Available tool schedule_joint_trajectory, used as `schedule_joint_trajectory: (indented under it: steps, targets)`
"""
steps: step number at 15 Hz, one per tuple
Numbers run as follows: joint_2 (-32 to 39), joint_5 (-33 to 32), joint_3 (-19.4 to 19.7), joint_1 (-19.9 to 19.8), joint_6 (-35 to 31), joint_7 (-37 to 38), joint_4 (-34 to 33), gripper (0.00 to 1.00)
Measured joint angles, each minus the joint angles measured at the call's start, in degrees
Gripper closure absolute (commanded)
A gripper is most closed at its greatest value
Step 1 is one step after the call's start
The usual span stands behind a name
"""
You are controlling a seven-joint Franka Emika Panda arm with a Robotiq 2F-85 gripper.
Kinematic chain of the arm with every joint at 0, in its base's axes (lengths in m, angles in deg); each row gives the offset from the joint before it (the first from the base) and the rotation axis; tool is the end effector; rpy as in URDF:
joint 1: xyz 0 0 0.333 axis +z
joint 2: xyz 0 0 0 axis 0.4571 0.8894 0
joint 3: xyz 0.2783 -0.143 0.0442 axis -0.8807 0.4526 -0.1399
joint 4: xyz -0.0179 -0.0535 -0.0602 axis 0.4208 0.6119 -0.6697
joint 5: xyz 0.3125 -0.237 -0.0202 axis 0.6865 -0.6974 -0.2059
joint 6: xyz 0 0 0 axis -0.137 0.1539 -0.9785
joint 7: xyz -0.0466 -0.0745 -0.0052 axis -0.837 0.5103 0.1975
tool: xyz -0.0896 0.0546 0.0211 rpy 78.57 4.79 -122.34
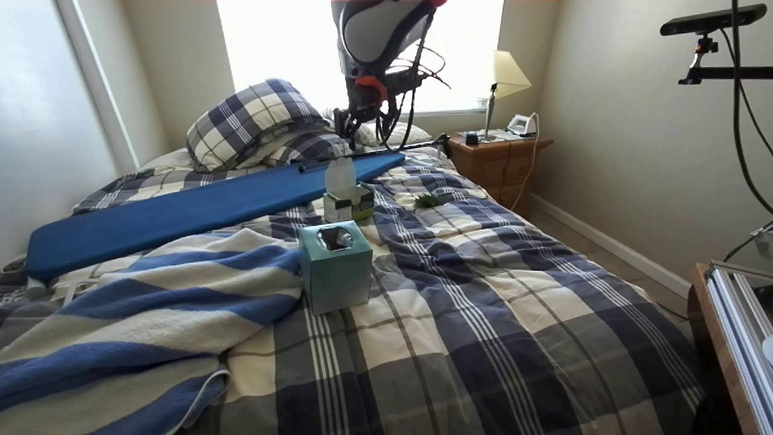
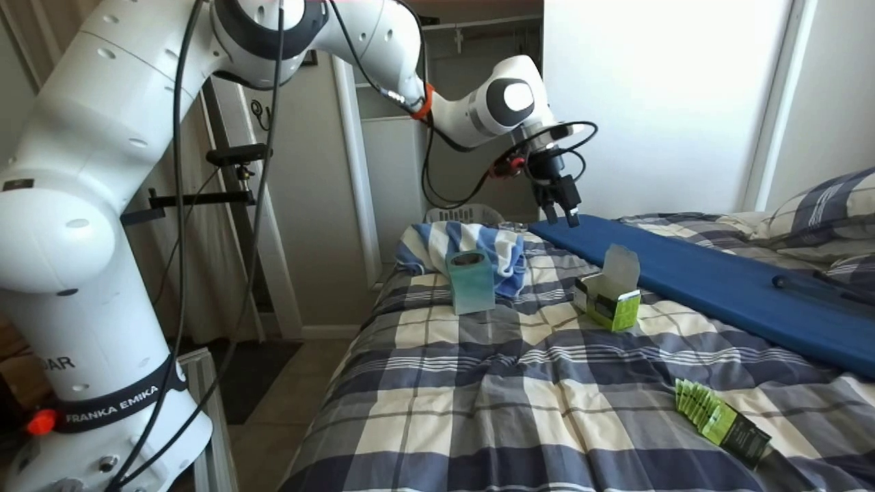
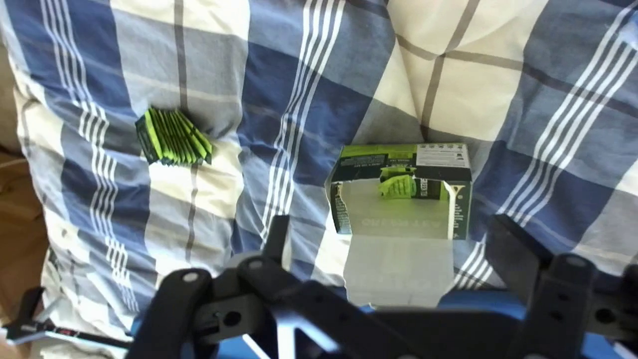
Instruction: Pick up the green and black sachet in front of the blue tissue box and put it into the green and black box
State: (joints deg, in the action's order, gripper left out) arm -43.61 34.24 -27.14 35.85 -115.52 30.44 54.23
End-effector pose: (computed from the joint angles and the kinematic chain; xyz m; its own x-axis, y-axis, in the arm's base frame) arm 0.7391 -0.0510 0.3363 0.8802 -0.3696 0.2978 -0.4410 -0.8688 0.2253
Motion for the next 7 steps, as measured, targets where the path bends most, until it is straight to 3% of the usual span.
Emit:
schedule_joint_trajectory:
  steps: [2,7]
  targets:
    - [-3.43,-2.44,-0.28,0.71,-2.34,-0.73,3.37,0.0]
    - [-2.57,-2.44,-0.48,0.31,-2.13,-0.71,3.27,0.0]
